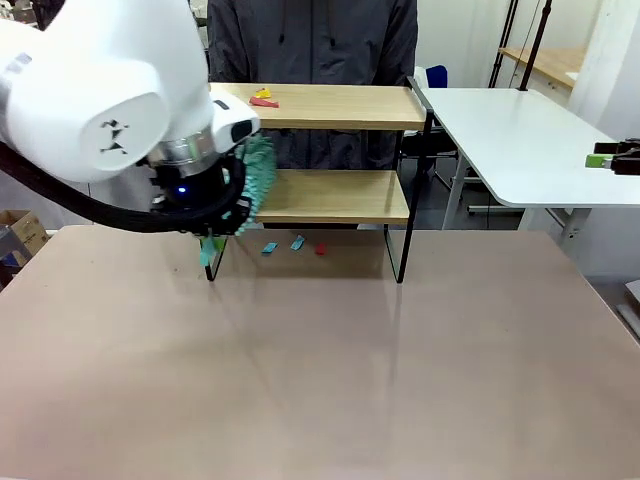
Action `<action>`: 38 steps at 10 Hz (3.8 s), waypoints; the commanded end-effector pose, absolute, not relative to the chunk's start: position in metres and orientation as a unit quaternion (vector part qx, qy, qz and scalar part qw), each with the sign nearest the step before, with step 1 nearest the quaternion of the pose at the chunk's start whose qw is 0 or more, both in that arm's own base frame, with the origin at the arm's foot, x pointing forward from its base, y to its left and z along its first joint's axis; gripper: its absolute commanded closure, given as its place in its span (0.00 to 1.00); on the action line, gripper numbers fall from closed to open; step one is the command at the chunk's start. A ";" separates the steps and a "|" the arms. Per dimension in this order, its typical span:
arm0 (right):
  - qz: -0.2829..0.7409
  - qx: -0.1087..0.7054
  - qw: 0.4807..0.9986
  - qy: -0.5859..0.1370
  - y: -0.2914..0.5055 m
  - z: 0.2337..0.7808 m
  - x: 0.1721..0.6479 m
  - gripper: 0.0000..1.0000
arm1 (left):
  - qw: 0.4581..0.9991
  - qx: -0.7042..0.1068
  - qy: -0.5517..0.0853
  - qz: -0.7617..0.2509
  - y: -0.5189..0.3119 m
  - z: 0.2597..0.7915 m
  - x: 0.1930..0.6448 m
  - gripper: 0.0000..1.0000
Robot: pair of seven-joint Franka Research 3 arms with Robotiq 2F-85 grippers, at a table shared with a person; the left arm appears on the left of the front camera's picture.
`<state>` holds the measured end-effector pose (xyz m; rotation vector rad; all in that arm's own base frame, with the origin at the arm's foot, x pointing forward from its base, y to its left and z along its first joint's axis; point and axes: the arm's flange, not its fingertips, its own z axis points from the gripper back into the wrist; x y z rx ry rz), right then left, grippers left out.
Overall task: Clean the shelf.
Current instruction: Clean the specific section of the Shelf indicated by the human with the Duster.
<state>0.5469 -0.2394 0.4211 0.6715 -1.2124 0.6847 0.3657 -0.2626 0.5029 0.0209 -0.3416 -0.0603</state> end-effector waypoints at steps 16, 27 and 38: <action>0.311 0.300 0.717 -0.547 -0.238 0.423 0.548 0.00 | 0.939 0.010 -0.247 -0.238 -0.257 0.574 0.306 0.87; 0.311 0.300 0.717 -0.547 -0.238 0.423 0.548 0.00 | 0.839 -0.062 -0.091 -0.533 -0.118 0.601 0.296 0.87; 0.311 0.300 0.717 -0.547 -0.238 0.423 0.548 0.00 | 0.835 -0.040 0.067 -0.544 -0.055 0.577 0.306 0.87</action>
